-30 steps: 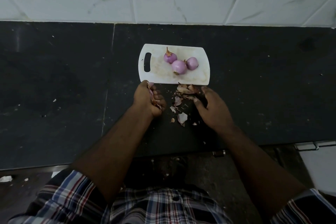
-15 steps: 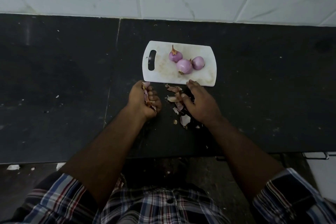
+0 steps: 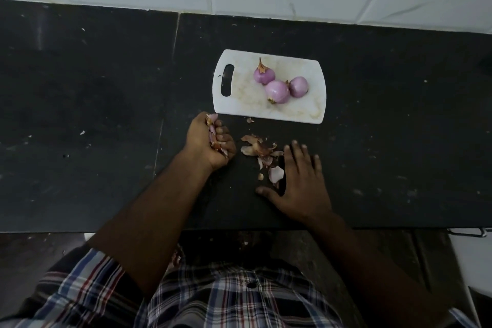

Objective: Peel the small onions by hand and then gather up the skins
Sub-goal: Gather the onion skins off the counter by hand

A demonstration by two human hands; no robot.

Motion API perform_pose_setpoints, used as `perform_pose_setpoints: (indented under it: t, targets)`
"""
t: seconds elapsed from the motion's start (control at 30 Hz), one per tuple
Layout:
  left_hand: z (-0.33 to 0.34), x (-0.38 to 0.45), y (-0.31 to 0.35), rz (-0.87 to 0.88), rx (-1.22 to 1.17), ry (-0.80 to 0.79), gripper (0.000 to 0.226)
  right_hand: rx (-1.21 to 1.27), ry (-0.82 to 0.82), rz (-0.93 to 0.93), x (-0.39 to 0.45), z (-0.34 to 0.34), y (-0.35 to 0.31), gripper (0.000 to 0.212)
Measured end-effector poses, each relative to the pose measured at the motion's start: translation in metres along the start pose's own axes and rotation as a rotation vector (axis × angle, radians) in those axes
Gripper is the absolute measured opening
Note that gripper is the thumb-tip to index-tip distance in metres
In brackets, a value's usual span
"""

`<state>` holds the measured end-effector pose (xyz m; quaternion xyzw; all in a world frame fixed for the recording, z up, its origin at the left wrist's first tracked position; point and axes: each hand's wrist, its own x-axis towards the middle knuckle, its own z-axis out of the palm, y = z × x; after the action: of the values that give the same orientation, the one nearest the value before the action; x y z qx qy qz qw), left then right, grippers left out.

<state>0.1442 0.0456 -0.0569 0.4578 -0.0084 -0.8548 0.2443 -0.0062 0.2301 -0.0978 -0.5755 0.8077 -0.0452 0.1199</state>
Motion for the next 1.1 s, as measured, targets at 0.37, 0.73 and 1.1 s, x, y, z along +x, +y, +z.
perform_pose_setpoints:
  t: [0.37,0.73,1.1]
  targets:
    - [-0.011,0.000,0.004,-0.015,-0.016,-0.019,0.039,0.279,0.268,-0.034,0.060,-0.004,-0.008,0.077]
    - [-0.009,-0.003,0.008,0.014,-0.016,-0.001,0.038,0.325,0.151,-0.202,0.088,-0.013,-0.041,0.061]
    - [-0.015,-0.005,0.013,0.039,-0.020,0.028,0.038,0.426,0.157,-0.323,0.099,-0.024,-0.037,0.040]
